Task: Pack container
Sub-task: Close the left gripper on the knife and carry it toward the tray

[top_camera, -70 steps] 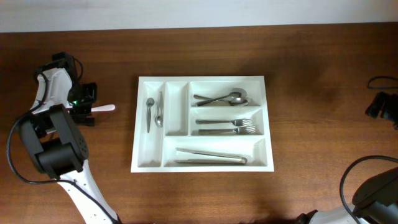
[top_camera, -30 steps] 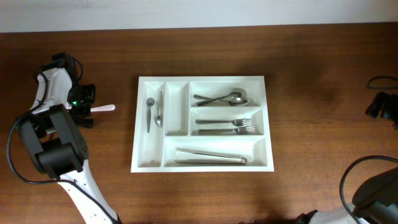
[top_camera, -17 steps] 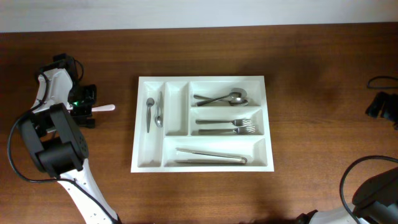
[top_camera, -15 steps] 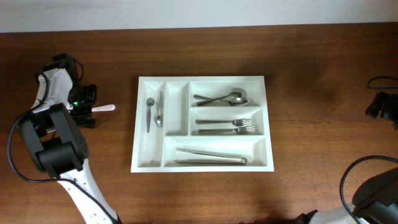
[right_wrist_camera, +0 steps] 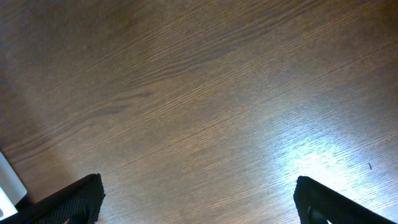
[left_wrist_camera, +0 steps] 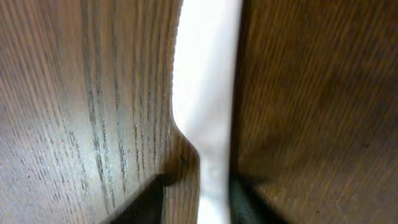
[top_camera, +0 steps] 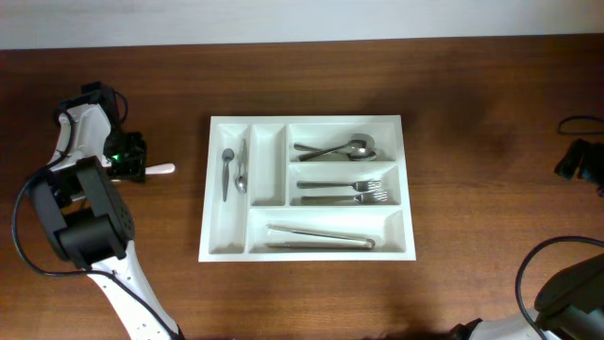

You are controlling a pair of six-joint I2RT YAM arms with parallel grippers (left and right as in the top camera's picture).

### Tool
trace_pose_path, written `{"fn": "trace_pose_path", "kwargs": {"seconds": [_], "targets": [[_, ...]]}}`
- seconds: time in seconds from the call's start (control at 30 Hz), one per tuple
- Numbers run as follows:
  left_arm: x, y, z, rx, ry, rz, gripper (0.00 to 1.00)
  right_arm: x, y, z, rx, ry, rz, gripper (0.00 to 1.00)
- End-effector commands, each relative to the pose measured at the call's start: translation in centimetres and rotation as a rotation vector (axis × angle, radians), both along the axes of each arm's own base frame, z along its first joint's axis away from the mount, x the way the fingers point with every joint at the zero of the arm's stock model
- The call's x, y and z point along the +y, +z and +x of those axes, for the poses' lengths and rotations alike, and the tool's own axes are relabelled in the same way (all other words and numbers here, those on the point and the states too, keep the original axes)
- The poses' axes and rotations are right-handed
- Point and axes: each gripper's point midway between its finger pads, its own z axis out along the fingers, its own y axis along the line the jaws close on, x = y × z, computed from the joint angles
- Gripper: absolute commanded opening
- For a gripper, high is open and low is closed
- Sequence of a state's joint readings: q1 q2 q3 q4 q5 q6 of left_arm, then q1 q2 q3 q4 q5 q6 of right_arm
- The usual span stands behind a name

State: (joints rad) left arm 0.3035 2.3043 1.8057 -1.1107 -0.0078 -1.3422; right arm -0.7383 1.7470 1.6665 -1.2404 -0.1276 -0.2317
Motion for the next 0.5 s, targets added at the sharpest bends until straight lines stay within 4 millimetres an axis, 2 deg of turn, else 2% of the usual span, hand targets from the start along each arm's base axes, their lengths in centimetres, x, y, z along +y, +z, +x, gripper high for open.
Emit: {"fn": "trace_pose_path", "kwargs": {"seconds": [0.0, 0.17, 0.33, 0.47], "targets": [[-0.04, -1.71, -0.9, 0.054, 0.003, -0.005, 0.21, -0.15, -0.37, -0.07, 0.01, -0.012, 0.005, 0.99], [0.01, -1.7, -0.91, 0.055, -0.004, -0.002, 0.08, -0.15, -0.37, -0.07, 0.01, -0.012, 0.005, 0.99], [0.03, -1.65, -0.86, 0.053, -0.027, -0.003, 0.03, -0.15, -0.37, -0.07, 0.01, -0.012, 0.005, 0.99], [0.39, -0.97, 0.06, 0.025, -0.111, 0.006, 0.02, -0.15, -0.37, -0.07, 0.01, -0.012, 0.005, 0.99]]}}
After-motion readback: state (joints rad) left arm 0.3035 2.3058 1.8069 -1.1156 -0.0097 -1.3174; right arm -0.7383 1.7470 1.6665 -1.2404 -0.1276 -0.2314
